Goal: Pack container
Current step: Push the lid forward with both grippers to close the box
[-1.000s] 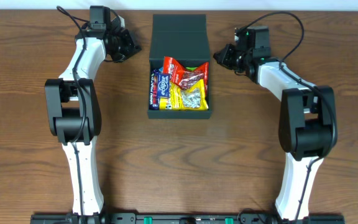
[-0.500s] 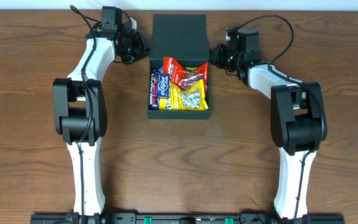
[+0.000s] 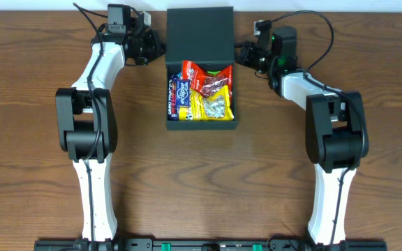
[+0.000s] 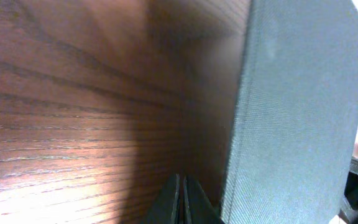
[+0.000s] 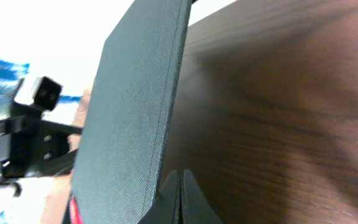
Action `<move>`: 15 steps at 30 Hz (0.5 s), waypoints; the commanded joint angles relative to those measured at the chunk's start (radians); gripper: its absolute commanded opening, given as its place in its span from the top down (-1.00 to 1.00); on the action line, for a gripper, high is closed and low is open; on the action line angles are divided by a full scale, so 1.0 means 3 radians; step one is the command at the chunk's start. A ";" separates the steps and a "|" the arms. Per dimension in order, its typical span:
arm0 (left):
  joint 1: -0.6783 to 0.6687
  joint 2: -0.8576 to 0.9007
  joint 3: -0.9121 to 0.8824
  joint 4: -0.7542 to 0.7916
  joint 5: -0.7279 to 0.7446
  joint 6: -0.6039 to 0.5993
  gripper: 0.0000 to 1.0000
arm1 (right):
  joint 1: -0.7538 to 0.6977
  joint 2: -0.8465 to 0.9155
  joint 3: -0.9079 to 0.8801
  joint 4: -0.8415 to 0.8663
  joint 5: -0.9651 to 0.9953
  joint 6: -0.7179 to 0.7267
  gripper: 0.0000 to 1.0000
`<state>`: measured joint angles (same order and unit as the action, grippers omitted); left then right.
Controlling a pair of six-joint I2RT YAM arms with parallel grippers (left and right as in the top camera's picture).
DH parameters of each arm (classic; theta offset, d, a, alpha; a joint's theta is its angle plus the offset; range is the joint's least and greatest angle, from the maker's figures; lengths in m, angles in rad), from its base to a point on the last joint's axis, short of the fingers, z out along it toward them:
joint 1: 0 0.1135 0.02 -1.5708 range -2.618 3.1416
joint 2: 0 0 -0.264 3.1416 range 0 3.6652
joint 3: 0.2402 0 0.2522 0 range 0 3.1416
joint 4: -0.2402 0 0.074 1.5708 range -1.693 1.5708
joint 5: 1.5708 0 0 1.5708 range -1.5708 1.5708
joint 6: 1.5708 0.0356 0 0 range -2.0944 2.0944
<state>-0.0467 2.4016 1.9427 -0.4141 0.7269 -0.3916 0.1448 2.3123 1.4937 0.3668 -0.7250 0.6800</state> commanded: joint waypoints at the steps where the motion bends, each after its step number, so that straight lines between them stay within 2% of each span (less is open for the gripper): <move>1: -0.0031 0.0034 0.0086 0.0029 0.0301 0.0112 0.89 | -0.0020 -0.0003 0.0090 0.0078 -0.0642 -0.0144 0.97; 15: 0.0011 0.0009 0.0385 0.0029 0.0468 0.0186 0.89 | -0.0177 -0.0004 0.0106 0.0275 -0.1003 -0.0150 0.97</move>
<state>-0.0418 2.4016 2.0132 -0.4072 0.8276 -0.3580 0.0902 2.3127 1.4937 0.4351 -0.9459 0.6426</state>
